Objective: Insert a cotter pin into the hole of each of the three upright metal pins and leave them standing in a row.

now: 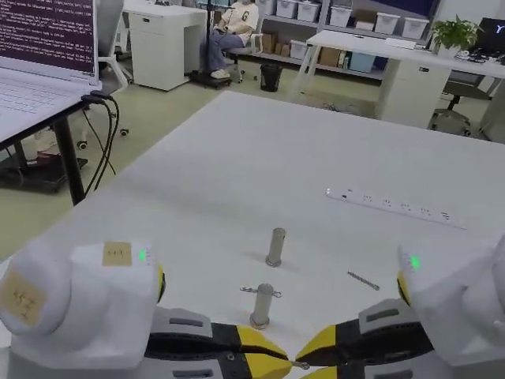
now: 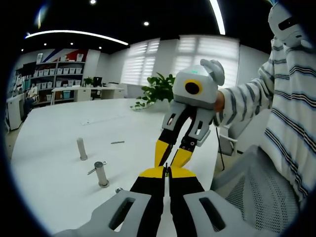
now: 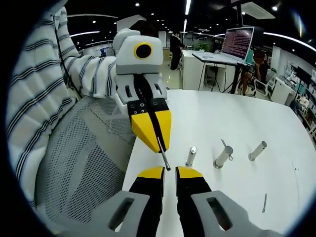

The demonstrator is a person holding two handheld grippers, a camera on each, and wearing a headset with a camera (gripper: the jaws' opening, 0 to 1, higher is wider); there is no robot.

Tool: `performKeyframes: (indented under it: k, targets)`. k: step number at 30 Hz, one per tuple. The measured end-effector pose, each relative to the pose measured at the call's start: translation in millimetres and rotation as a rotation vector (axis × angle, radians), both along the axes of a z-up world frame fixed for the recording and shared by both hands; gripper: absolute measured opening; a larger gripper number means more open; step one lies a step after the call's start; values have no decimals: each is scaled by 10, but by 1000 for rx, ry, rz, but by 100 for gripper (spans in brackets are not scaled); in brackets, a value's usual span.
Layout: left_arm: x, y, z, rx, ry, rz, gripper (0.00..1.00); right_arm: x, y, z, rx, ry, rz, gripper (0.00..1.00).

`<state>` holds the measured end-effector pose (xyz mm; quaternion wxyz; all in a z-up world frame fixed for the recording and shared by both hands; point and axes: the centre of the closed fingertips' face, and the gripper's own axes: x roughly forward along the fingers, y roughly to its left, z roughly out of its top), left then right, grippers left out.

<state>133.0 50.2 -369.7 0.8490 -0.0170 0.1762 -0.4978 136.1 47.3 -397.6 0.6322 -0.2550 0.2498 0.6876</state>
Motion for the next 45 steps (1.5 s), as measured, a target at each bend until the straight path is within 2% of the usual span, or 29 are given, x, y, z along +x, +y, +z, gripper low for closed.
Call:
performKeyframes:
  k: [4, 7, 10, 15, 18, 23, 25, 26, 29, 33, 35, 37, 42, 43, 44, 45]
  targets:
    - [-39, -26, -36, 19, -4, -19, 0, -77, -30, -27, -16, 40, 14, 0]
    - [-60, -43, -54, 32, -5, -34, 0, -100, -52, -40, -27, 50, 18, 0]
    - [-82, -61, -102, 81, -30, -68, 0, -115, -73, -50, -33, 58, 25, 0]
    - [-123, -59, -160, 131, -40, -109, 0, -170, -86, -42, -37, 73, 44, 0]
    - [-142, -60, -171, 141, -38, -128, 0, -197, -87, -41, -40, 73, 56, 0]
    - [-139, -48, -190, 141, -15, -125, 0, -177, -70, -41, -37, 89, 14, 0]
    - [-140, -17, -248, 182, -13, -139, 0, -173, -61, -54, -35, 89, -2, 0]
    - [-139, -14, -255, 185, -11, -140, 0, -177, -58, -76, -36, 90, -7, 0]
    - [-113, 9, -305, 204, -6, -136, 1, -178, -85, -163, -48, 94, -24, 0]
    - [-51, 66, -337, 228, -14, -118, 17, -157, -127, -229, -52, 92, -61, 0]
    - [18, 130, -352, 249, -20, -98, 18, -111, -153, -263, -59, 77, -87, 0]
    - [102, 208, -363, 283, -38, -77, 17, -18, -197, -321, -69, 58, -145, 0]
    - [287, 387, -389, 384, -78, -56, 23, 124, -234, -383, -58, 55, -273, 0]
    - [322, 421, -404, 415, -89, -63, 24, 170, -237, -394, -61, 38, -301, 0]
    - [335, 433, -411, 426, -93, -65, 24, 199, -246, -409, -72, 22, -316, 0]
    - [374, 469, -434, 466, -108, -74, 24, 225, -240, -424, -78, 8, -332, 0]
